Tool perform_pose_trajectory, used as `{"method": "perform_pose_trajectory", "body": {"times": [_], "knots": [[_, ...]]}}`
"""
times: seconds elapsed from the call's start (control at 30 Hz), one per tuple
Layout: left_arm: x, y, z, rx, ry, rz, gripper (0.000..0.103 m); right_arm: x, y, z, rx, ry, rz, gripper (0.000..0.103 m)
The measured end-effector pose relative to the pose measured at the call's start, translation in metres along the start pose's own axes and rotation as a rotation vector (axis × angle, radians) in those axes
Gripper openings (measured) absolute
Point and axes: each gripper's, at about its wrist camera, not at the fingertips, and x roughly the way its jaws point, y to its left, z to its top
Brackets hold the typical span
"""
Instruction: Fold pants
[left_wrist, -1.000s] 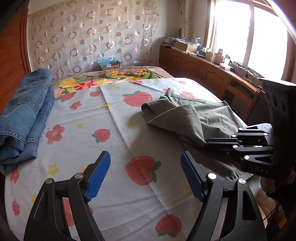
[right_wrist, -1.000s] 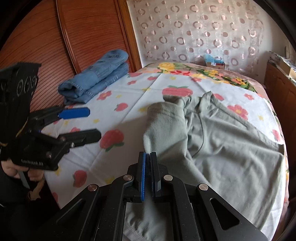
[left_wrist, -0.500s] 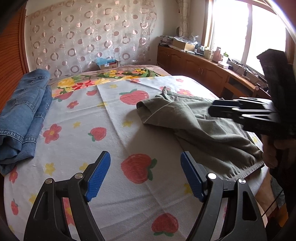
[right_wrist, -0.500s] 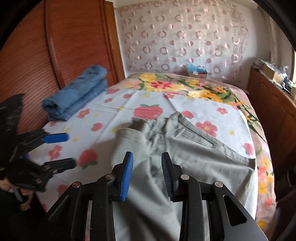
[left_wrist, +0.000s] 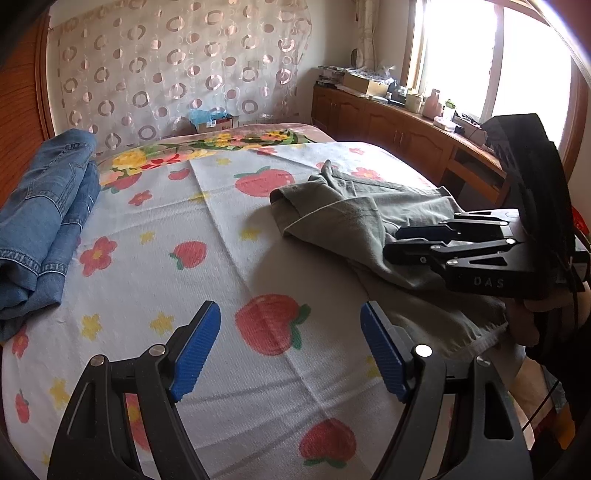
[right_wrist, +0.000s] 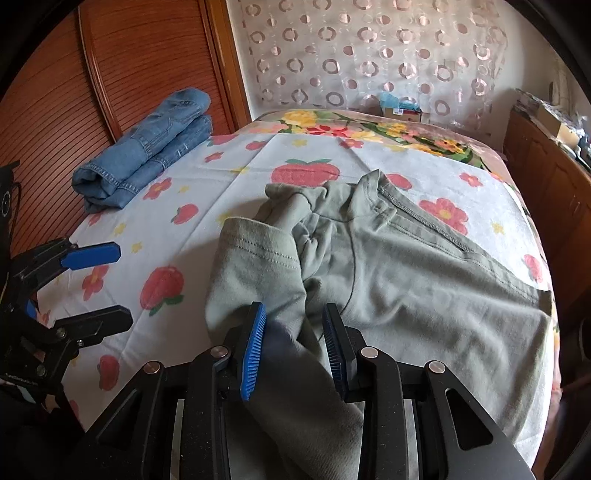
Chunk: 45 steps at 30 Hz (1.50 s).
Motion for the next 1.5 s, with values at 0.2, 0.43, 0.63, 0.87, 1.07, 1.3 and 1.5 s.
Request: {"method": "perform_pose_trajectory", "body": {"times": [0.2, 0.43, 0.63, 0.87, 1.07, 1.3, 1.5], "knots": [[0.0, 0.0, 0.0, 0.0, 0.0, 0.0, 0.079, -0.013, 0.007, -0.007, -0.031, -0.034, 0.015, 0.009], [0.0, 0.0, 0.0, -0.001, 0.0, 0.001, 0.079, -0.032, 0.013, -0.012, -0.047, -0.108, 0.049, 0.006], [0.001, 0.003, -0.006, -0.011, -0.002, 0.006, 0.079, -0.03, 0.02, -0.021, -0.075, -0.087, 0.081, 0.005], [-0.004, 0.003, -0.008, -0.006, -0.008, 0.006, 0.079, -0.052, -0.008, -0.006, -0.027, -0.189, -0.019, 0.004], [-0.003, -0.001, -0.007, 0.006, -0.004, 0.002, 0.079, -0.079, -0.05, 0.001, 0.018, -0.264, -0.134, 0.004], [-0.003, -0.004, -0.005, 0.019, -0.002, -0.001, 0.079, -0.079, -0.098, -0.006, 0.091, -0.241, -0.323, 0.004], [0.003, -0.008, -0.003, 0.025, 0.01, -0.005, 0.079, -0.058, -0.116, -0.016, 0.165, -0.192, -0.278, 0.011]]}}
